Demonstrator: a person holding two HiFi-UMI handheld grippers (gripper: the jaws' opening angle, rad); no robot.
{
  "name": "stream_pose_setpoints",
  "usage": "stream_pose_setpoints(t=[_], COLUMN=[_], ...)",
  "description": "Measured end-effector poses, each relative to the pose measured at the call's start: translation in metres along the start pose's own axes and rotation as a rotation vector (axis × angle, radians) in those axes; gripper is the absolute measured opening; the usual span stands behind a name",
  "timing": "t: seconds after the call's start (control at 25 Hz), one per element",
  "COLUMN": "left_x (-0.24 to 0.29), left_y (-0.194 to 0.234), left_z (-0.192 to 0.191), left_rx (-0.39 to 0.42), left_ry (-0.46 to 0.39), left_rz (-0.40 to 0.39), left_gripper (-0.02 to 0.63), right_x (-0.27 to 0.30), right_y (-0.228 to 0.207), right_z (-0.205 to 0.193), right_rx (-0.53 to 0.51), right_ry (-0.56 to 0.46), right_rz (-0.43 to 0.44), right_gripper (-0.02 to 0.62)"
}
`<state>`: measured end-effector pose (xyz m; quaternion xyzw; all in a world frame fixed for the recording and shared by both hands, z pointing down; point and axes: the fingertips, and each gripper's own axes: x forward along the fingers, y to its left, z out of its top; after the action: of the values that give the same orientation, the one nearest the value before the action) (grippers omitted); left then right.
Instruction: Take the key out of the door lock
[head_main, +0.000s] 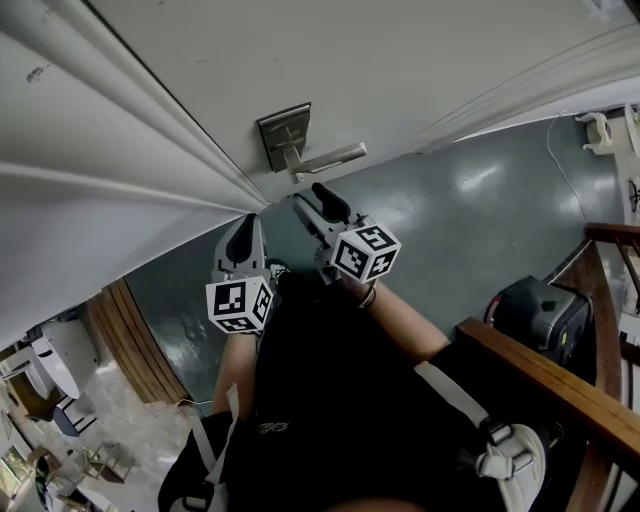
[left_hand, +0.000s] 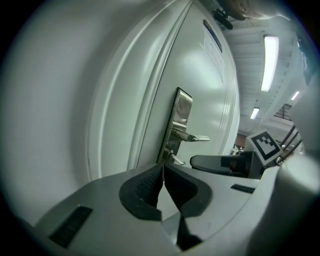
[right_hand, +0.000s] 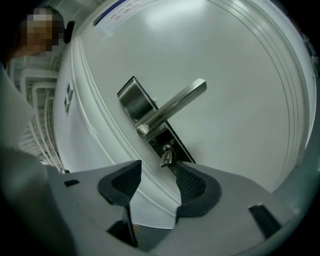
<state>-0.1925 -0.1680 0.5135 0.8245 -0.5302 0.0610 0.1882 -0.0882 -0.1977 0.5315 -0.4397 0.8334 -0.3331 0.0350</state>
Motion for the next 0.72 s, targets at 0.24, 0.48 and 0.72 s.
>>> stream_pose_setpoints(t=[0.24, 0.48, 0.72], left_x=[0.004, 0.007, 0.007], left_y=[-0.002, -0.002, 0.0], left_z=[-0.011, -0.017, -0.017], left_rx=[-0.024, -0.036, -0.04], left_ry=[0.008, 0.01, 0.009], left_rz=[0.003, 0.017, 0.042], left_gripper=[0.028, 0.028, 0.028], right_x=[0.001, 0.012, 0.021], right_y=[-0.006, -0.013, -0.017], right_z=[-0.001, -0.001, -0.001], right_rx=[0.182, 0.346, 0.503], right_ry=[-0.044, -0.064, -0.078], right_rz=[0.044, 0.071, 0.106], right_gripper=[0.229, 0.221, 0.215])
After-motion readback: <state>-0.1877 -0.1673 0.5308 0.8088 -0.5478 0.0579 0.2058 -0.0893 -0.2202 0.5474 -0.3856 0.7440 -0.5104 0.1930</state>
